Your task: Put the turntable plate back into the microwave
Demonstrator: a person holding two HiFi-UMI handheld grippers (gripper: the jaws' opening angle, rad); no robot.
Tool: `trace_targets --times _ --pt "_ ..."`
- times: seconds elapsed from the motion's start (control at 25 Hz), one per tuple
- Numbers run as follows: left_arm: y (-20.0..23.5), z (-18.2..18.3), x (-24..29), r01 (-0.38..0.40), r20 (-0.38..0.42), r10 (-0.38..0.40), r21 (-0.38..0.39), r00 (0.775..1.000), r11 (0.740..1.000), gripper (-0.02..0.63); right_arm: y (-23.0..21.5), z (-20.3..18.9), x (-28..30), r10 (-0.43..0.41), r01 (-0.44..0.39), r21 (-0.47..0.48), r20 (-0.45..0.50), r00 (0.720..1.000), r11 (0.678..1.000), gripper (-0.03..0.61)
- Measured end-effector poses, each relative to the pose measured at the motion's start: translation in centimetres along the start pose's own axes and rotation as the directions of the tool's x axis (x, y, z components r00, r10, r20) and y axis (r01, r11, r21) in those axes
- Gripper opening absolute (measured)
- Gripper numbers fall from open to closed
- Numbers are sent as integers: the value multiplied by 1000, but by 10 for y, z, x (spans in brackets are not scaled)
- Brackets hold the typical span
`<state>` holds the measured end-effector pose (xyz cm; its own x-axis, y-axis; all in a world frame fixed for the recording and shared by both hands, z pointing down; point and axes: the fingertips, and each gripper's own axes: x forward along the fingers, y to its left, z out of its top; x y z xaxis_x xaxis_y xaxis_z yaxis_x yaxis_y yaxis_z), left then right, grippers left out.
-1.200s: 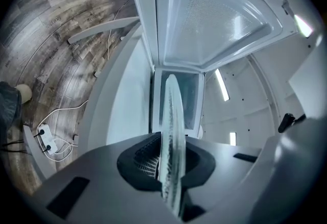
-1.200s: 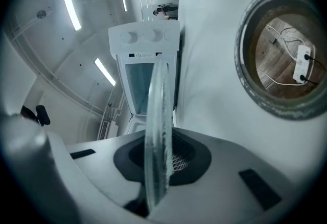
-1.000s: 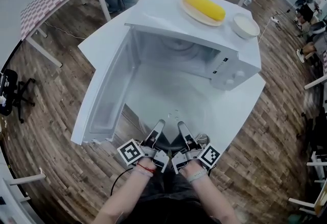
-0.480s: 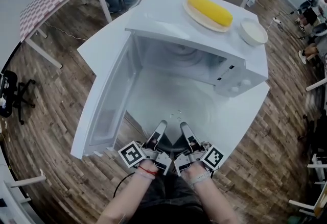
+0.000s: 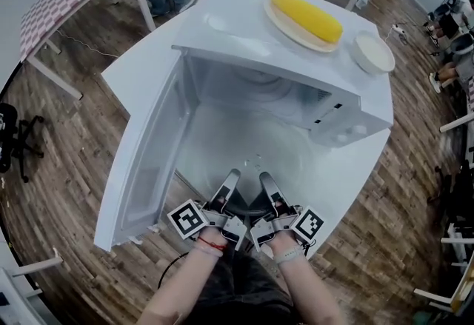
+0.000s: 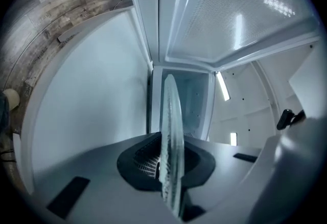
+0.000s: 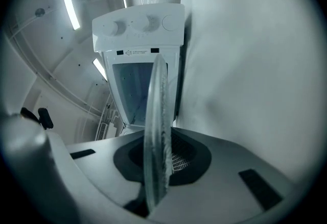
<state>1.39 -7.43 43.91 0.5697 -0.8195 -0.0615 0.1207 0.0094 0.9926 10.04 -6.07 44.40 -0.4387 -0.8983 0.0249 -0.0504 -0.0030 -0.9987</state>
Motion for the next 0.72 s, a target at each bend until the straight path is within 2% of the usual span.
trace_targets --times 0.72 --pt "-2 31 43 27 0 -27 11 1000 1000 31 2 23 49 36 -36 -26 5 999 999 41"
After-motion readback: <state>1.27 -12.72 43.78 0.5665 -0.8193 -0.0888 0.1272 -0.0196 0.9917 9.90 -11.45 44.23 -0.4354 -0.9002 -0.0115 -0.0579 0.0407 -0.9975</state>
